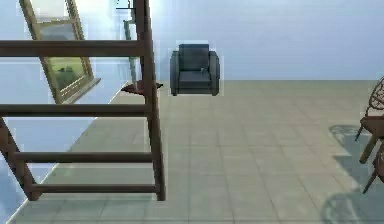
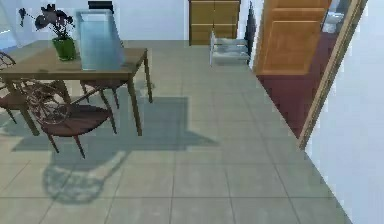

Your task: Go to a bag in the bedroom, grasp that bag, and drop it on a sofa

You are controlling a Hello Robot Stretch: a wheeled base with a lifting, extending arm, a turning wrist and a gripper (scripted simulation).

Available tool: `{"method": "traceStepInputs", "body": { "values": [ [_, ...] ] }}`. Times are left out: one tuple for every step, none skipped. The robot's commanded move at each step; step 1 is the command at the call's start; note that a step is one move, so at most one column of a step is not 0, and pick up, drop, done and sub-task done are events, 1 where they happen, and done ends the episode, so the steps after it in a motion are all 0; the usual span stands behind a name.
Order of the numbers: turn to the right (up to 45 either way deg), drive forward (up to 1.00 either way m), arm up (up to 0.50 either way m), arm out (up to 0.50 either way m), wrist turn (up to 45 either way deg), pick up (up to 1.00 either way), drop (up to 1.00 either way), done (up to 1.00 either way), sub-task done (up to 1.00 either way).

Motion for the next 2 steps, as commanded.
{"method": "traceStepInputs", "body": {
  "values": [
    [45.0,0.0,0.0,0.0,0.0,0.0,0.0,0.0,0.0],
    [45.0,0.0,0.0,0.0,0.0,0.0,0.0,0.0,0.0]
  ]
}}
